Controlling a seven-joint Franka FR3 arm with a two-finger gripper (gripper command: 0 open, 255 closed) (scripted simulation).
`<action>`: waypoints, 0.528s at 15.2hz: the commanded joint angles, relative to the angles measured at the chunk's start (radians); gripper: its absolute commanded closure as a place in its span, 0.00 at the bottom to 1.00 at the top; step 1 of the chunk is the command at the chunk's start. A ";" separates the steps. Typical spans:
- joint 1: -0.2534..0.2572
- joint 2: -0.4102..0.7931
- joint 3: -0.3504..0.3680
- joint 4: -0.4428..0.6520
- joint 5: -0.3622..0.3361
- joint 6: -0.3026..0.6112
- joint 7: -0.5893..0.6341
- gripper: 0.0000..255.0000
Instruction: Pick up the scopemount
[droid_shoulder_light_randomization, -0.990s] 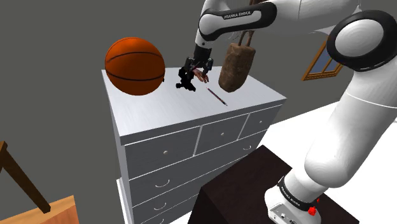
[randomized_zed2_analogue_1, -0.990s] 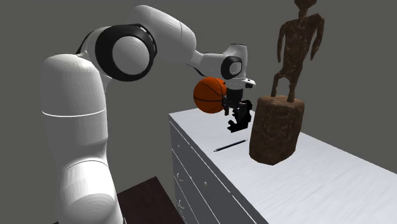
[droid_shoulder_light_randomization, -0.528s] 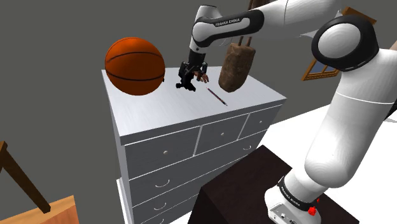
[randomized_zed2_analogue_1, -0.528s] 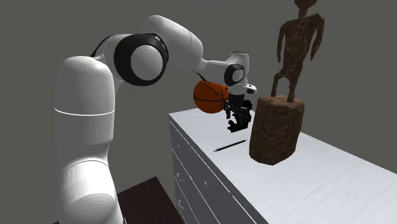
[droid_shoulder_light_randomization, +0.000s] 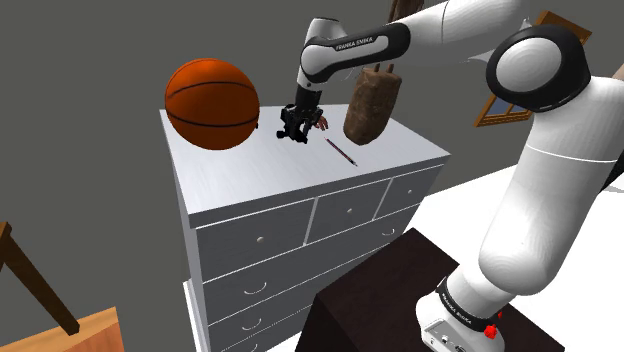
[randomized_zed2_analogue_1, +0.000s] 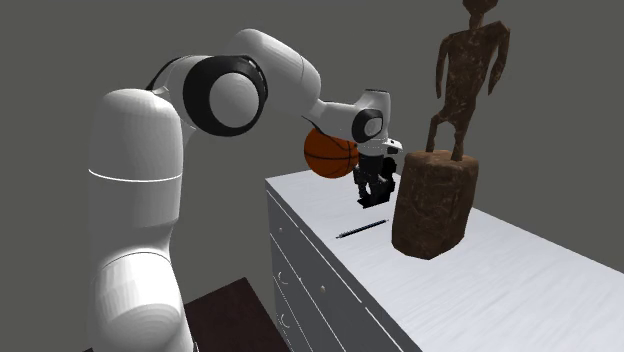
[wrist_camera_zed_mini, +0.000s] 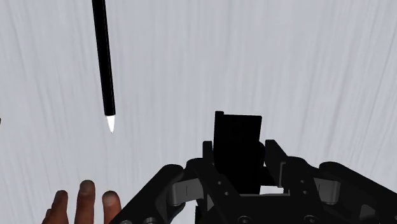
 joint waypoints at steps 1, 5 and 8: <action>0.000 0.000 0.000 -0.001 0.000 0.001 0.000 1.00; 0.000 0.001 0.000 0.000 0.000 0.001 0.000 1.00; 0.000 -0.008 0.000 0.017 0.000 -0.026 0.000 1.00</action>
